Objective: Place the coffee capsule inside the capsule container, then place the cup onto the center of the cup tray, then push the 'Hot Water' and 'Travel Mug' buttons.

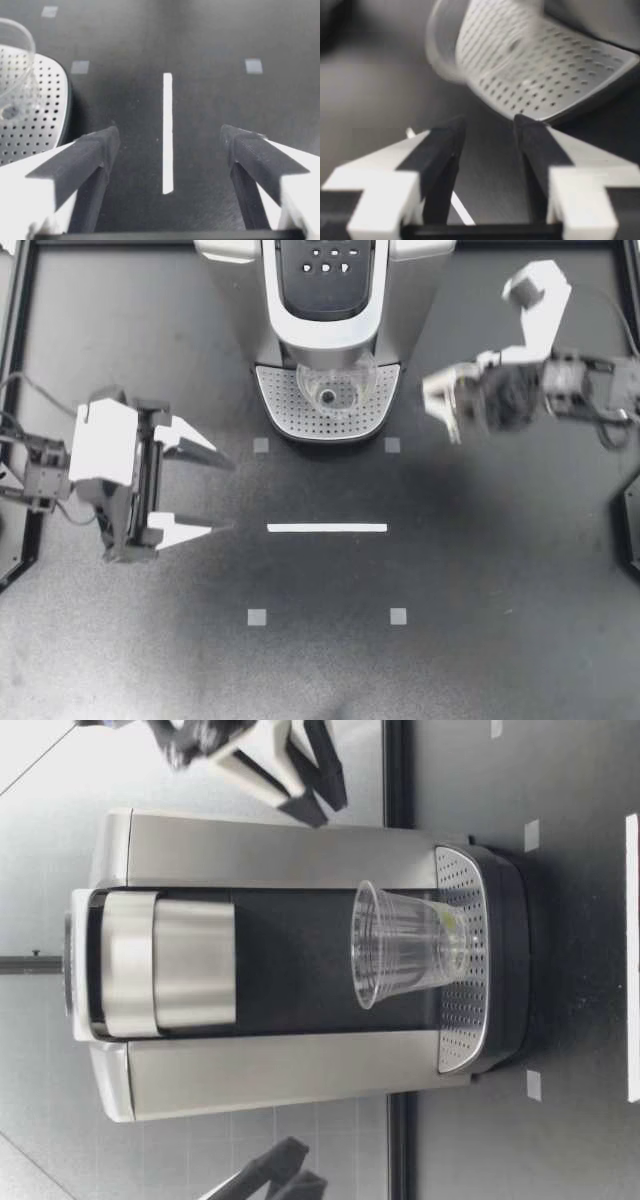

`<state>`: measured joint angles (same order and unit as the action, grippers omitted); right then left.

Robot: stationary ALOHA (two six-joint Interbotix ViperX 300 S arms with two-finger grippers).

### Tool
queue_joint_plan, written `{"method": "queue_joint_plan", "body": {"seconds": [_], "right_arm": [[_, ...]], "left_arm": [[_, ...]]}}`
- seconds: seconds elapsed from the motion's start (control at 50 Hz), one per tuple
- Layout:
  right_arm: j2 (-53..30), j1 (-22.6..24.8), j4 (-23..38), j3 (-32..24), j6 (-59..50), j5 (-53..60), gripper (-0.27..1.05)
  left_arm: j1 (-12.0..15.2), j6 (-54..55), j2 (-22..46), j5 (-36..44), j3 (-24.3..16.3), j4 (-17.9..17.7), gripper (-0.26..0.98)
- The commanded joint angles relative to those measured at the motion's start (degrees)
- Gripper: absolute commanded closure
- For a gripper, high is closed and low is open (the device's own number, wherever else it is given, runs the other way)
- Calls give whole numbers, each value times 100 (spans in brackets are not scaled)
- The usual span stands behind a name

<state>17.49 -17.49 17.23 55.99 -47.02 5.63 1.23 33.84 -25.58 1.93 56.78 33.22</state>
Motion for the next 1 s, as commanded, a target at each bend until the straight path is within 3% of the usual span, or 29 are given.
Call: {"method": "queue_joint_plan", "body": {"seconds": [0.0,0.14,0.34,0.64,0.98], "right_arm": [[229,290,703,-9,264,53,28],[466,756,1230,44,659,246,28],[967,1125,1345,167,1046,712,29],[1688,1151,1336,185,1362,1055,29],[1749,1151,1318,167,1441,1151,30]], "left_arm": [[26,-9,-79,132,-114,-141,0],[26,-9,-105,448,-132,-264,9],[26,-79,-343,976,-167,-264,19],[26,-229,-888,993,-220,-255,20],[26,-387,-932,1028,-246,-255,20]]}}
